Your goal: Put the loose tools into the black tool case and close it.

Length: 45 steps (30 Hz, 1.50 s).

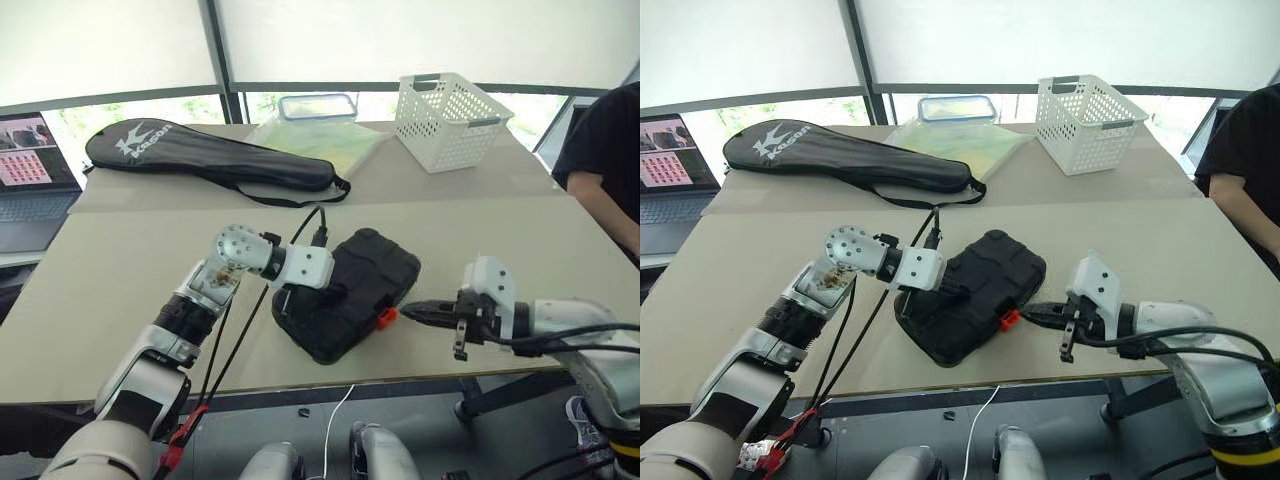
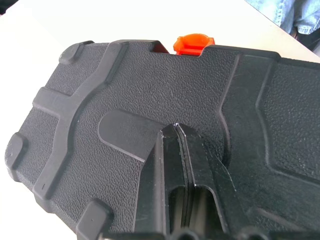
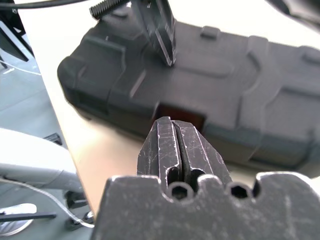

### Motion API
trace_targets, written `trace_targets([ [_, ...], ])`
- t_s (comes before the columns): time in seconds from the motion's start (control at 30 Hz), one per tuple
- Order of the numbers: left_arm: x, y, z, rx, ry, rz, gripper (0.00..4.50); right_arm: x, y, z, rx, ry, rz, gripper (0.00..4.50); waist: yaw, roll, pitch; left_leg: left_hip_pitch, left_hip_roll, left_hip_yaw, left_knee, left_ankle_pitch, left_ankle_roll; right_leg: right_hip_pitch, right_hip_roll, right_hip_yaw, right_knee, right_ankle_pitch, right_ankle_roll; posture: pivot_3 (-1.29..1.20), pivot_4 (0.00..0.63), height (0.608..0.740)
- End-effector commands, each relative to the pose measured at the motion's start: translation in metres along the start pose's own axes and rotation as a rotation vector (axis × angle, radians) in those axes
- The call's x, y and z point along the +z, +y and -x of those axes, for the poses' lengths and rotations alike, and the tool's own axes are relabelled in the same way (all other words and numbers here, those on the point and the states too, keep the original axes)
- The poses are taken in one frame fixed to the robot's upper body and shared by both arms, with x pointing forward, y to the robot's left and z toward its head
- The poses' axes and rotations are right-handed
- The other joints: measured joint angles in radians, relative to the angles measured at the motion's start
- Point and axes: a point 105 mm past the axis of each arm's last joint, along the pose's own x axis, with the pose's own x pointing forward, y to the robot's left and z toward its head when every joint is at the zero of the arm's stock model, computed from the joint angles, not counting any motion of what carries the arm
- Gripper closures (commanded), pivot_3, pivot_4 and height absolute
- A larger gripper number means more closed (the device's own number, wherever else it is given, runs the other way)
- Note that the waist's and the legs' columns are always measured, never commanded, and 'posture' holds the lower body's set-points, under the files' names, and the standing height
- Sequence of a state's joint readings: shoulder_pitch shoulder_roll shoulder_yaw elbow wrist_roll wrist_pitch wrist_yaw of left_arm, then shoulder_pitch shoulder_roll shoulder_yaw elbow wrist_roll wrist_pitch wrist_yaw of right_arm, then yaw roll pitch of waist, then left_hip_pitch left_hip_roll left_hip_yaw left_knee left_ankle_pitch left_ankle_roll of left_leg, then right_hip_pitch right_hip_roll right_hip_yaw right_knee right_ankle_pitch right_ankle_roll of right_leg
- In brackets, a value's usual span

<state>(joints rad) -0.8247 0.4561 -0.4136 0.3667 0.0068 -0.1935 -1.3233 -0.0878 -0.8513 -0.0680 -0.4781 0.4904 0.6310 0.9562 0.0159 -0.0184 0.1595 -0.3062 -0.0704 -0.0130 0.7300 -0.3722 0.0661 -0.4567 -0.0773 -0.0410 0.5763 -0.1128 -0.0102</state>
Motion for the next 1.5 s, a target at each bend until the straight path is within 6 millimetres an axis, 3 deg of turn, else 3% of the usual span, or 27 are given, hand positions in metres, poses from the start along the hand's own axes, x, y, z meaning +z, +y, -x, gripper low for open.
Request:
trace_targets([
  [0.03,-0.023,-0.015,-0.007,-0.058,0.083,0.078,4.47,-0.017,0.003,-0.001,-0.017,0.064,-0.004,4.50,0.000,0.000,0.000,0.000,0.000,0.000,0.000,0.000,0.000,0.000,0.000,0.000,0.000,0.000,0.000,0.00,0.150,0.740],
  [0.17,-0.021,-0.012,-0.010,-0.057,0.081,0.067,4.47,-0.030,0.001,-0.012,-0.050,0.076,-0.011,4.50,0.002,0.000,0.000,0.000,0.000,0.000,0.000,0.000,0.000,0.000,0.000,0.000,0.000,-0.003,0.005,0.00,0.150,0.740],
  [0.57,-0.015,-0.008,-0.017,-0.067,0.065,0.056,4.47,-0.012,-0.018,-0.048,-0.080,0.004,0.013,4.50,0.009,0.000,0.000,0.000,-0.001,0.000,0.000,0.000,0.000,0.000,0.000,0.000,0.000,-0.001,0.002,0.00,0.150,0.740],
  [0.77,-0.014,-0.009,-0.021,-0.076,0.067,0.045,4.47,0.000,-0.015,-0.047,-0.073,-0.037,0.043,4.50,0.009,0.000,0.000,-0.001,-0.001,0.000,0.000,0.000,0.000,0.000,0.001,0.000,0.000,0.000,0.001,0.00,0.150,0.740],
  [1.03,-0.018,-0.016,-0.023,-0.096,0.072,0.048,4.47,0.031,-0.019,-0.034,-0.099,-0.090,0.124,4.50,-0.002,0.000,0.000,-0.001,-0.001,0.000,0.000,0.000,0.000,-0.002,0.000,0.000,0.000,0.000,0.001,0.00,0.150,0.740],
  [1.5,-0.024,-0.020,-0.022,-0.100,0.090,0.052,4.47,0.035,-0.020,-0.043,-0.083,-0.099,0.142,4.50,-0.013,0.000,0.000,-0.001,0.000,0.000,-0.001,0.000,0.000,-0.002,0.001,0.001,-0.001,-0.001,0.001,0.00,0.150,0.740],
])
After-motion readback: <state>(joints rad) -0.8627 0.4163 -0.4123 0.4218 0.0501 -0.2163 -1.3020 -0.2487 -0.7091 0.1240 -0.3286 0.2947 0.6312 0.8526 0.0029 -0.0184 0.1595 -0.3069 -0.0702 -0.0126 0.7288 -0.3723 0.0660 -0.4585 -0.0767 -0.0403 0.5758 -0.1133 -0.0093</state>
